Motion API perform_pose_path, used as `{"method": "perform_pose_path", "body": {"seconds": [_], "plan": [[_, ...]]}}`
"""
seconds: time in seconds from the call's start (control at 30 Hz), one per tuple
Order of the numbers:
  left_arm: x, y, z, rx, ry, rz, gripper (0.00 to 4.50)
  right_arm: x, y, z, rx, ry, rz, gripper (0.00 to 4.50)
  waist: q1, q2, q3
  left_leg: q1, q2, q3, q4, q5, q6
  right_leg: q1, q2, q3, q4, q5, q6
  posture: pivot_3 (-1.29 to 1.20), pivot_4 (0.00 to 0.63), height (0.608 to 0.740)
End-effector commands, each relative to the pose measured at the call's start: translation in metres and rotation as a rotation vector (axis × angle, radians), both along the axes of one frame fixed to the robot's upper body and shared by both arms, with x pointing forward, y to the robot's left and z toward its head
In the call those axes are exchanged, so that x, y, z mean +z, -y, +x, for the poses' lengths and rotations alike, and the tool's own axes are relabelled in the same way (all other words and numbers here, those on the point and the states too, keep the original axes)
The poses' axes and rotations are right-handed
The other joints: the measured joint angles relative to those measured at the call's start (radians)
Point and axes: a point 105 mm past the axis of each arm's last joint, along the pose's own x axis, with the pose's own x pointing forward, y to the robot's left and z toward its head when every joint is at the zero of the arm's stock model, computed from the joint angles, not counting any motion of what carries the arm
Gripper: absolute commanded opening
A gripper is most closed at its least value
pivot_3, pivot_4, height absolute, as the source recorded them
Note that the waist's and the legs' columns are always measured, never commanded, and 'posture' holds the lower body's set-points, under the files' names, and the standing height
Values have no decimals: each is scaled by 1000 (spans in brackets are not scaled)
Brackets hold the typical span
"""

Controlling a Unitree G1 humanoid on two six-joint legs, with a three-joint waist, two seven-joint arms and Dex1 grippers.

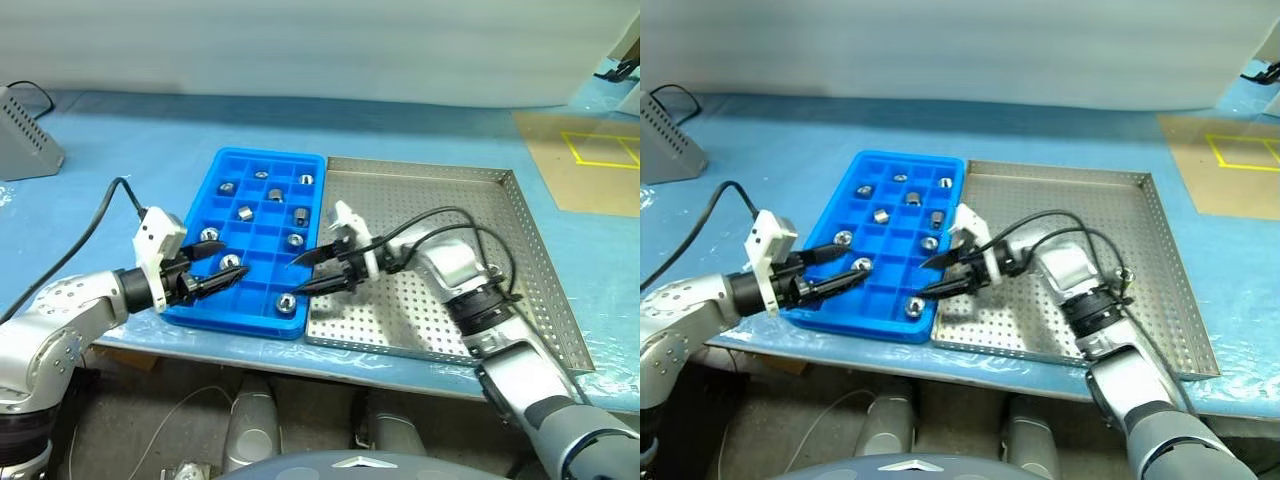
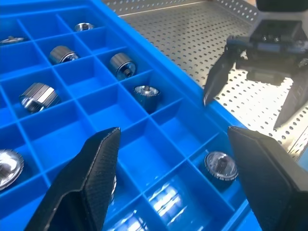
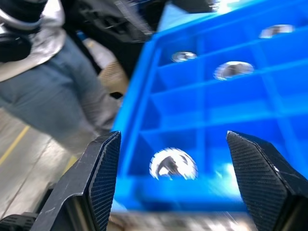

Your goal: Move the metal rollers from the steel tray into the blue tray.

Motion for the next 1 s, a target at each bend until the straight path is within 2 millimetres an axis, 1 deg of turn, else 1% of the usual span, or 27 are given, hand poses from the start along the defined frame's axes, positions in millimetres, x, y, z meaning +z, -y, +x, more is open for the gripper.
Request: {"method": "perform_pose_path", "body": {"seconds": [0.03,0.1,0.13,0.2,0.23,0.27,0.3,0.4,0.43,0.47,0.53,0.63,0.77,0.87,1.0], "plan": [[8,16,9,-61,47,-32,3759,43,31,9,-91,135,58,3629,-3,0,0,0,0,0,0,0,0,0,0,0,0,0,0,90,150,740],[8,26,18,-91,49,-59,3759,51,59,15,-185,177,35,3629,-10,0,0,1,0,0,0,1,-1,0,1,1,1,0,0,44,150,740],[8,29,20,-100,49,-67,3759,53,68,16,-214,190,24,3629,-13,0,0,2,0,0,0,2,-3,0,1,1,2,0,0,26,150,740],[7,40,26,-143,46,-83,3759,53,92,23,-318,213,-17,3629,-31,0,0,2,0,0,-1,3,-4,0,2,2,2,0,0,-17,150,740],[6,50,28,-175,44,-93,3759,50,110,28,-399,220,-41,3629,-36,0,0,2,0,0,0,3,-5,0,2,2,2,0,0,-42,150,740],[6,57,30,-198,44,-98,3759,48,122,31,-454,224,-57,3629,-39,0,0,2,0,1,0,3,-4,0,2,2,1,0,0,-42,150,740],[5,60,31,-210,44,-101,3759,47,129,32,-484,227,-65,3629,-46,0,0,2,0,1,0,3,-4,-1,2,2,1,0,0,-42,150,740],[4,78,42,-257,40,-121,3759,34,166,32,-655,236,-122,3629,-62,0,0,1,0,1,0,3,-4,-1,2,3,1,0,0,-124,150,740],[3,82,44,-267,38,-121,3759,31,174,32,-697,240,-134,3629,-65,0,0,1,0,1,0,3,-4,-1,2,3,1,0,0,-134,150,740],[2,84,45,-273,38,-119,3759,29,178,31,-717,244,-139,3629,-74,0,0,2,0,2,0,3,-4,-1,2,3,1,0,0,-144,150,740],[1,90,47,-299,35,-118,3759,18,194,29,-799,257,-184,3629,-90,1,0,2,0,3,1,3,-3,-1,2,4,1,0,0,-179,150,740],[1,95,49,-330,33,-121,3759,6,203,19,-834,247,-204,3629,-109,1,-1,3,-1,4,1,2,-2,-1,2,5,1,0,0,-204,150,740],[1,96,49,-346,31,-124,3759,1,203,14,-855,236,-202,3629,-134,1,-1,4,-1,6,1,0,2,-1,2,7,0,0,0,-224,150,740],[0,97,51,-354,28,-114,3759,-8,204,16,-879,216,-200,3629,-142,1,-1,4,-1,6,1,0,2,-1,2,7,0,0,1,-226,150,740],[-2,96,49,-358,27,-107,3759,-20,207,20,-899,193,-210,3629,-140,1,-1,4,-1,6,2,-1,3,-1,2,7,0,0,1,-219,150,740]]}}
